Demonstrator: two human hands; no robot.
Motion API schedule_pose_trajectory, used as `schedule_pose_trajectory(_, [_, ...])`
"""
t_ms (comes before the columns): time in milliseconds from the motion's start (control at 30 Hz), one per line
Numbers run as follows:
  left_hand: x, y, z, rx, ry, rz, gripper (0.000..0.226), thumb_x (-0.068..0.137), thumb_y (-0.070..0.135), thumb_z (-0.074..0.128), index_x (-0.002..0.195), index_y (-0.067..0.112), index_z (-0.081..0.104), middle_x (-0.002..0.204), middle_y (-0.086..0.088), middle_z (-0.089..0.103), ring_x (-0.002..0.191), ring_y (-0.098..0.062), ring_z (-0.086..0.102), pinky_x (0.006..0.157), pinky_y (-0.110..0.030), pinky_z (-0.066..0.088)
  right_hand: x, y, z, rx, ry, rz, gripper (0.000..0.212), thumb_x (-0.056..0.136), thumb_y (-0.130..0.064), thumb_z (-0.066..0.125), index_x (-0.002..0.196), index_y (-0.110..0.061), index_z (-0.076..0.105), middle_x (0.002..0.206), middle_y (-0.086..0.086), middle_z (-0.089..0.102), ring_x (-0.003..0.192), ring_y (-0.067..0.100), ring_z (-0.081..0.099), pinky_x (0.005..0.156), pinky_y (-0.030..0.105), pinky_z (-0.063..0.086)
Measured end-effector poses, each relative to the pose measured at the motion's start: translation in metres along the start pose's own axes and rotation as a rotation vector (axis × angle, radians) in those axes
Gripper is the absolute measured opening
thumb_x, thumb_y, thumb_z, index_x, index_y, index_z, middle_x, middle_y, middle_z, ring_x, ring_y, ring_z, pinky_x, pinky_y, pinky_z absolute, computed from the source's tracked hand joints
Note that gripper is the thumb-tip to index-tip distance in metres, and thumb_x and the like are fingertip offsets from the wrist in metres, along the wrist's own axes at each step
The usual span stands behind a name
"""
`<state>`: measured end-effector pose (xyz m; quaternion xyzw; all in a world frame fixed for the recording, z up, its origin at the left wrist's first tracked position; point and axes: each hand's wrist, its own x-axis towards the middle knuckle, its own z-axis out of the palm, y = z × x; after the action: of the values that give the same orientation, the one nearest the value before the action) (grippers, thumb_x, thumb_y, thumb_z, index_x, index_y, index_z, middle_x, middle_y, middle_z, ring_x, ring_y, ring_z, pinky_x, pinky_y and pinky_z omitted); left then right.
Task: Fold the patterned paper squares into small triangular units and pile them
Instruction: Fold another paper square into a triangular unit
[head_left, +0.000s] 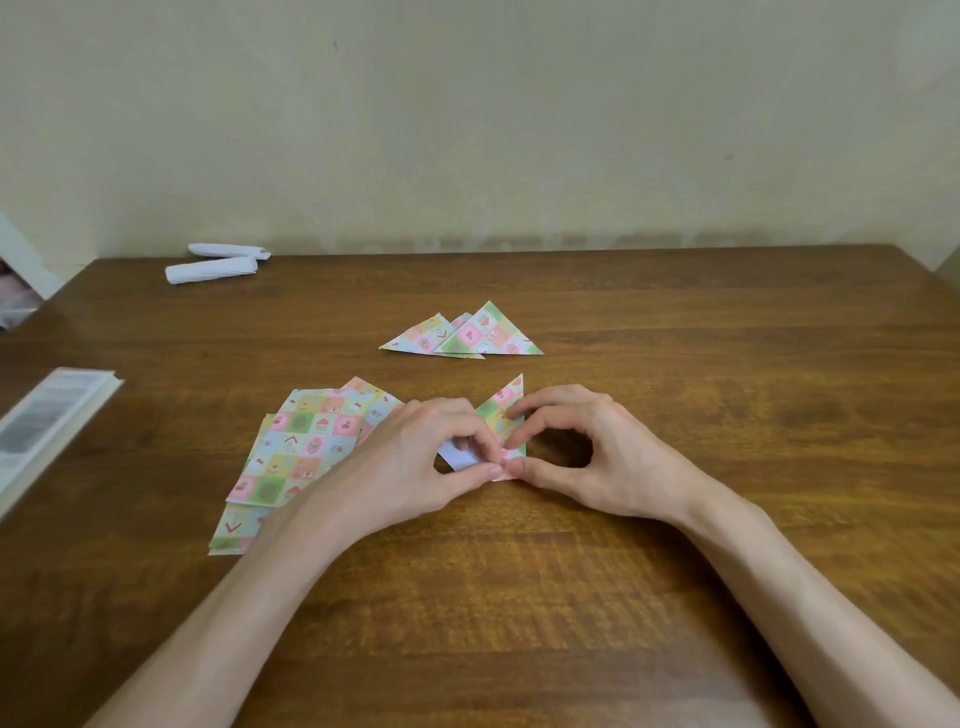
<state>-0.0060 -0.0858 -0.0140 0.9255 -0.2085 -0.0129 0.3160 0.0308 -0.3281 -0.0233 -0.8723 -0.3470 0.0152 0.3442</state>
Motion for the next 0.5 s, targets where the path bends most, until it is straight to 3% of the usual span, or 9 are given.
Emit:
schedule_pose_trajectory(267, [-0.0005, -0.0033, -0.008, 0.037, -0.027, -0.031, 0.007, 0.086, 0.053, 0.075, 0.088, 0.047, 0.074, 0.102, 0.026, 0.064, 0.105, 0.0, 0.061, 0.099, -0.035, 0.046, -0.0007, -0.0008, 0.004, -0.038, 0.015, 0.022, 0.023, 0.084, -0.05, 0.08, 0.102, -0.037, 0.074, 0.129, -0.023, 0.062, 0.132, -0.006, 0.045, 0.11, 0.019, 0.024])
schedule_pose_trajectory(500, [0.0007, -0.0039, -0.0041, -0.007, 0.032, -0.067, 0.011, 0.087, 0.051, 0.074, 0.083, 0.041, 0.075, 0.092, 0.023, 0.066, 0.093, -0.002, 0.064, 0.083, -0.034, 0.054, -0.0005, -0.0002, 0.0049, -0.009, 0.018, 0.028, 0.024, 0.083, -0.052, 0.081, 0.102, -0.038, 0.073, 0.128, -0.024, 0.061, 0.131, -0.005, 0.046, 0.112, 0.03, 0.029])
